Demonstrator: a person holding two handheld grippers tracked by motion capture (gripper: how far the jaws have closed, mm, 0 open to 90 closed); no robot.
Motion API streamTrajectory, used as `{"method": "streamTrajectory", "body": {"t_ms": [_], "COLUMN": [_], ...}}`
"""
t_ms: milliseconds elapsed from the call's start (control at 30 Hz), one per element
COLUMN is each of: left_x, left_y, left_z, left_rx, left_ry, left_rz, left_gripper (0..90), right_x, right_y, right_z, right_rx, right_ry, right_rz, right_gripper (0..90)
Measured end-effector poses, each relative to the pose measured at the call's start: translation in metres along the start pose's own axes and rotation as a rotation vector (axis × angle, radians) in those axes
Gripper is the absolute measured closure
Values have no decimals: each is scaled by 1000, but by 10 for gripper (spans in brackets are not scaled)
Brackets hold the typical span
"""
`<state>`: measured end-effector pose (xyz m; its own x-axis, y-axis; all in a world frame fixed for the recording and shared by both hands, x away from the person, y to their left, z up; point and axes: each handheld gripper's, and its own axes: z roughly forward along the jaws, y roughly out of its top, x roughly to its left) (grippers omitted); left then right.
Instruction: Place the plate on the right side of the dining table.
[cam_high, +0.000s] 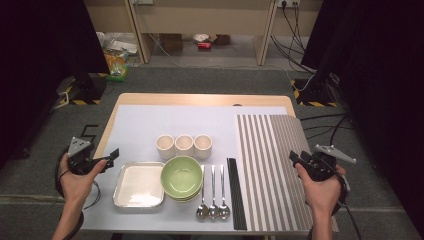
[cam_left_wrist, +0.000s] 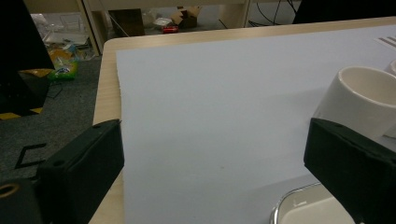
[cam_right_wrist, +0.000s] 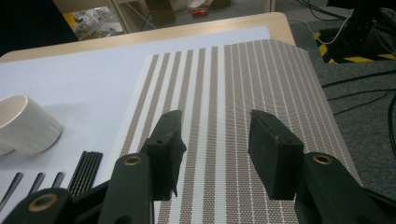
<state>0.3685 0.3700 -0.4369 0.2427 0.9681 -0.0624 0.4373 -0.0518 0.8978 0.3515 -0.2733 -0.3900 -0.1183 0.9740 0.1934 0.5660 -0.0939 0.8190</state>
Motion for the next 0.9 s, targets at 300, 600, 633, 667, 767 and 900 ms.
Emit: {"method": "streamTrajectory", "body": {"t_ms": [300,600,633,667,767,900], "left_x": [-12,-25,-28,-29,-31,-33], "left_y": [-4,-5,-5,-6,-6,-6], "left_z": [-5,-11,-10,-10,-9,-9], "left_rx": [-18,-10,10,21,27,32], "left_ry": [-51,-96,-106,-105,-117,-127], "left_rz": [-35,-5,11,14,16,21], "left_gripper": [42,76,89,101,133,141], "right_x": [15,47,55,59,69,83], "right_y": [-2,4,4,4,3,2], "right_z": [5,4,5,5,9,15], "right_rx": [-2,-11,-9,-7,3,19], "right_ry": [32,71,84,93,116,150], "right_rz": [-37,-103,-119,-129,-146,-178], "right_gripper": [552,552,553,553,555,556]}}
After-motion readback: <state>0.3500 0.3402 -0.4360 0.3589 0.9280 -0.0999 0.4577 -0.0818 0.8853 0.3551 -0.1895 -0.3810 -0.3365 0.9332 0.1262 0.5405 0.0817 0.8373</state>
